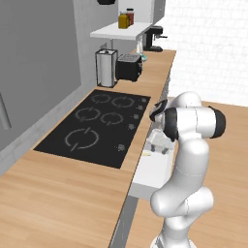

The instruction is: Take a straw from the drawer in front and place it inside the glass cup on the dining counter.

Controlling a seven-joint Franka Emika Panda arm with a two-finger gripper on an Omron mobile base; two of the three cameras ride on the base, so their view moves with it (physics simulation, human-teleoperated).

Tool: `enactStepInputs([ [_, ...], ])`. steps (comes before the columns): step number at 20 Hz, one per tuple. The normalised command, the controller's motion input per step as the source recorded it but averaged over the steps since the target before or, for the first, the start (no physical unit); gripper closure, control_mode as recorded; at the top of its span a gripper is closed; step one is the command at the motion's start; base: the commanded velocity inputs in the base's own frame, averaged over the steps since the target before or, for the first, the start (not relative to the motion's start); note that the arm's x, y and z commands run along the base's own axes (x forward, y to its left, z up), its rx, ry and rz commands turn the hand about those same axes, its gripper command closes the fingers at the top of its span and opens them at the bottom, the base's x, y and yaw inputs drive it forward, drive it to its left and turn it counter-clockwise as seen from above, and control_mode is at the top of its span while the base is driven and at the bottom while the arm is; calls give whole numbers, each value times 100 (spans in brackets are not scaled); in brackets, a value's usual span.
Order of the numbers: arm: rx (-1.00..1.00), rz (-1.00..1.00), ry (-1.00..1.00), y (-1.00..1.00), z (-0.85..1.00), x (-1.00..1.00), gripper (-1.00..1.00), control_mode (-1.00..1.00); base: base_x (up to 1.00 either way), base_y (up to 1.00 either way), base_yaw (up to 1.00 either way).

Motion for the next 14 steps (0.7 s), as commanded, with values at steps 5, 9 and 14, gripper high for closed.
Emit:
enactStepInputs([
  [5,-11,10,-8,3,-34,0,-100,-100,0,0,0],
  [9,-5,6,-7,0,-38,0,-100,-100,0,0,0],
  [14,-2,3,-2,0,-35,0,-100,-100,0,0,0],
])
